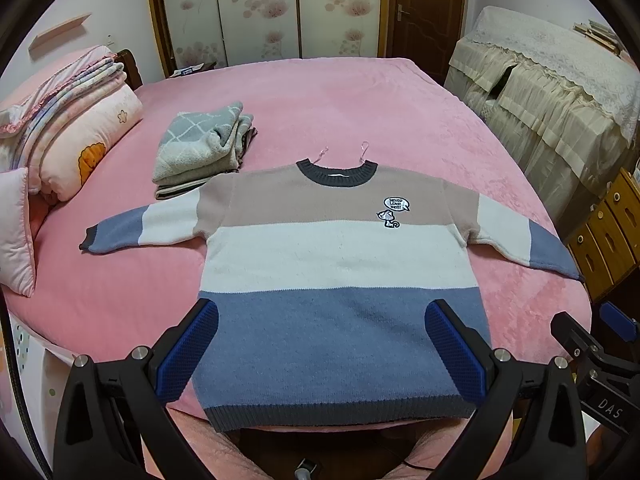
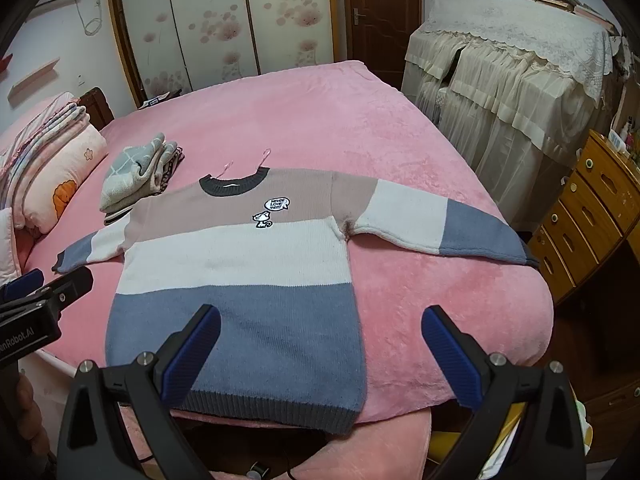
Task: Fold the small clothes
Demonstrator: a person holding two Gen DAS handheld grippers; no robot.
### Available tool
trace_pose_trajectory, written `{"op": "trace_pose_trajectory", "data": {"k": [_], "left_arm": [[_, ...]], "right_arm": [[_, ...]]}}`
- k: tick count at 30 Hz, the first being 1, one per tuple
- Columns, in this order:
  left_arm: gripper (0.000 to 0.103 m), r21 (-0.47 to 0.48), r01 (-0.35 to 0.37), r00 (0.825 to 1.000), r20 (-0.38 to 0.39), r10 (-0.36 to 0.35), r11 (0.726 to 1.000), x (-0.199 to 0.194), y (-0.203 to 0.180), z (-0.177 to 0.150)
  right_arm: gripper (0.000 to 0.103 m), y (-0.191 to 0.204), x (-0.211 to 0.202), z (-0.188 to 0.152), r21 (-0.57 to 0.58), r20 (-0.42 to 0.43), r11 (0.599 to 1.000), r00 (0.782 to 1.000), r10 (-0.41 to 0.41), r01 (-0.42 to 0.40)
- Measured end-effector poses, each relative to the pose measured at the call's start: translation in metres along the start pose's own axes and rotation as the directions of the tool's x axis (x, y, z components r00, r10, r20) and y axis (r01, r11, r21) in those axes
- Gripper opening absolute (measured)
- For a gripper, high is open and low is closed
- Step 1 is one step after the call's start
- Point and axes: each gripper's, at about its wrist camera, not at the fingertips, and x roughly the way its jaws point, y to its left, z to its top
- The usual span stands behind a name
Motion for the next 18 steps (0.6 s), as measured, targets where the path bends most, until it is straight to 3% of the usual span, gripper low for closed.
{"op": "trace_pose_trajectory", "data": {"k": [18], "left_arm": [[0.103,-0.002,0.0,1.0,-0.002,0.0,1.0,0.0001,-0.0004,0.0014]], "right_arm": [[0.101,0.005,-0.003,0.0029,-0.014,-0.005,1.0,1.0,0.006,-0.006]]}}
